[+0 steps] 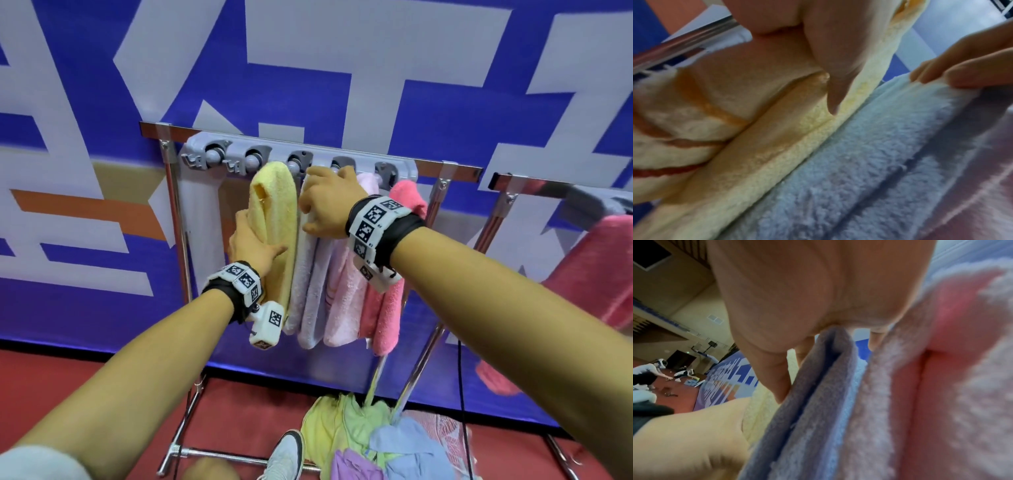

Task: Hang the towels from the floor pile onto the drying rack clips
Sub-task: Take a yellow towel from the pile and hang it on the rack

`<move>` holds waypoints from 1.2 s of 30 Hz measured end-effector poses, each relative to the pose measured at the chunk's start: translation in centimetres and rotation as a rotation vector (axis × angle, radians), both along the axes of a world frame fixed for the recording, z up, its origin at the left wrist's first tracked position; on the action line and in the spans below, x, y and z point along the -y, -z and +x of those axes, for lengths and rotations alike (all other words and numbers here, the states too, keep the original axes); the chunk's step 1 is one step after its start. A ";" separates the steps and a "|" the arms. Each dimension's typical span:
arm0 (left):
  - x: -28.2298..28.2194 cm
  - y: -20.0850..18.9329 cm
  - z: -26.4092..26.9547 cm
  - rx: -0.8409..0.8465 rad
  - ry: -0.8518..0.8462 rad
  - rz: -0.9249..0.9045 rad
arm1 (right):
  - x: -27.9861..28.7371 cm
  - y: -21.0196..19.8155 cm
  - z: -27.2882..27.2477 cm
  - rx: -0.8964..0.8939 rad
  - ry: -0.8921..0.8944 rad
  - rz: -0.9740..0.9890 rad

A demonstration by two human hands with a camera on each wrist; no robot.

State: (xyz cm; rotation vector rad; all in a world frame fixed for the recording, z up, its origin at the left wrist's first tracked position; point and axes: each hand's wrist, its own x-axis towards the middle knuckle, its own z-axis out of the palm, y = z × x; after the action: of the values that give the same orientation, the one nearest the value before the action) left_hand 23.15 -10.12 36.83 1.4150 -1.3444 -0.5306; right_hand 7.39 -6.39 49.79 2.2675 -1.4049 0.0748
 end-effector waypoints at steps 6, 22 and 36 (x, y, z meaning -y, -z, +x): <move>0.7 -0.1 2.2 0.155 -0.174 -0.011 | -0.1 0.4 -0.4 -0.026 -0.023 -0.007; -5.3 -5.9 -1.9 0.112 0.036 -0.237 | -3.7 -0.4 -3.1 0.175 -0.081 -0.065; -13.2 -7.5 -12.8 0.876 0.277 -0.146 | -12.6 0.2 -14.3 0.282 0.158 -0.015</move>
State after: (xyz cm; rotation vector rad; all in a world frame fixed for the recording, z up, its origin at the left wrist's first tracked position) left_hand 10.31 3.09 44.32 1.3923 -2.2413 0.0559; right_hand -6.88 6.25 49.58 2.1885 -1.7154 0.3654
